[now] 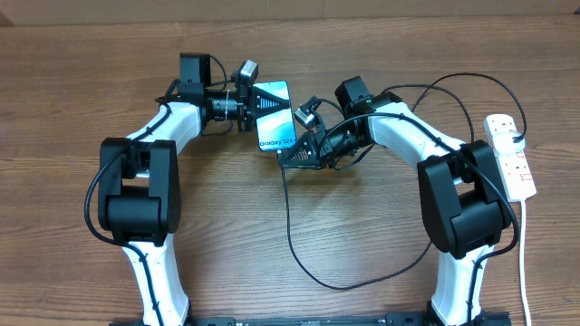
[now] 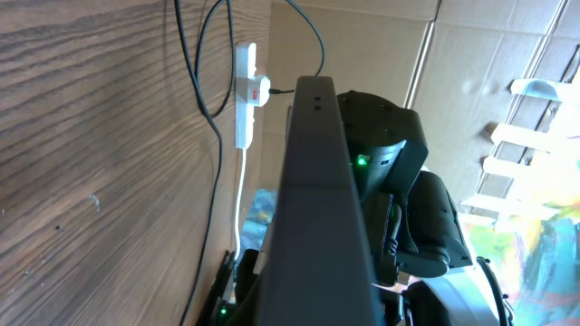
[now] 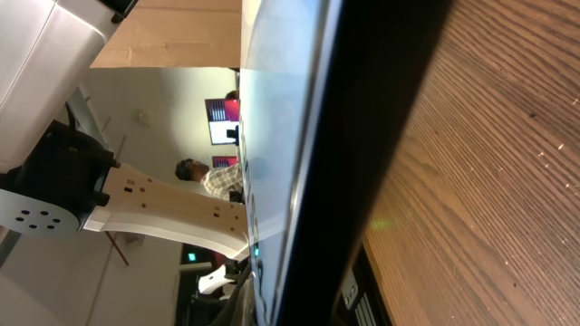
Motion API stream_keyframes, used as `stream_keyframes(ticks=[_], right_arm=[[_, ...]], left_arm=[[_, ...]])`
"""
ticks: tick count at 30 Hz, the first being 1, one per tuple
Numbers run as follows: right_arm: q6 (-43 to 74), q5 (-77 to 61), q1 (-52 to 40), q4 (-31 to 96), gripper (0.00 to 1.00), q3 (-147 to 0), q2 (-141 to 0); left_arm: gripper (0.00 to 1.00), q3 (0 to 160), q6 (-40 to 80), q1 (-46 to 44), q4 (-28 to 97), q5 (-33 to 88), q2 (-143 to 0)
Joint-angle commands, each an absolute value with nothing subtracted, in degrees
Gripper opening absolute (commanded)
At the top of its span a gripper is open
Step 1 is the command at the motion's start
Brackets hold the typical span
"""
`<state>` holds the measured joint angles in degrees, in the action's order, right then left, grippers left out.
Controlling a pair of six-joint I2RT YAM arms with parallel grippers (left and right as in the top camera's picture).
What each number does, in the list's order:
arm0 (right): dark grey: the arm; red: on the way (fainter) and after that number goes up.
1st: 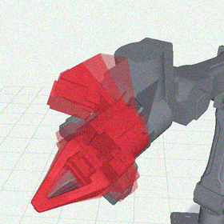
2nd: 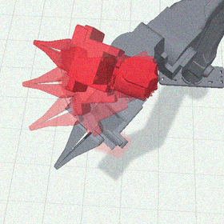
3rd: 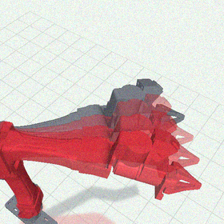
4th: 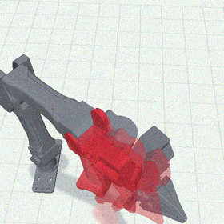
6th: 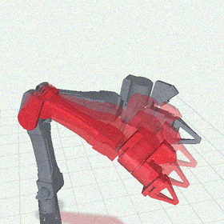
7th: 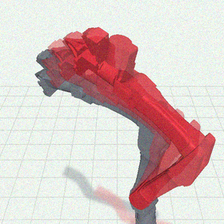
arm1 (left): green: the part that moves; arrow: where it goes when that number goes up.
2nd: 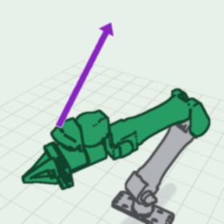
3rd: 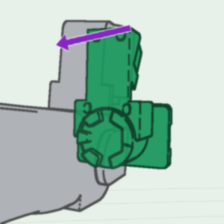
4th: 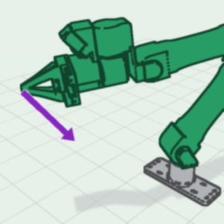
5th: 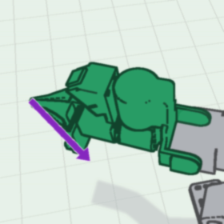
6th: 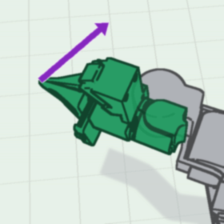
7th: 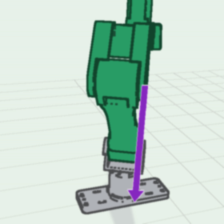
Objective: Plug charger to phone and switch on socket
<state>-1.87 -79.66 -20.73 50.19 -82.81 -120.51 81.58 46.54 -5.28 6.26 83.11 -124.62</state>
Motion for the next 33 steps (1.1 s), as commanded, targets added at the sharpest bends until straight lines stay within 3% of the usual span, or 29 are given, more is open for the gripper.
stream_keyframes(ticks=[1, 33], right_arm=[[-1.69, -79.64, -20.84, 49.47, 0.04, -83.09, -120.88], [-1.69, -79.81, -20.84, 51.72, 0.04, -83.09, -120.88]], left_arm=[[0.04, 82.46, 46.72, -7.55, 5.21, 88.14, -122.45], [0.04, 82.46, 50.46, -5.89, 0.84, 86.56, -122.45]])
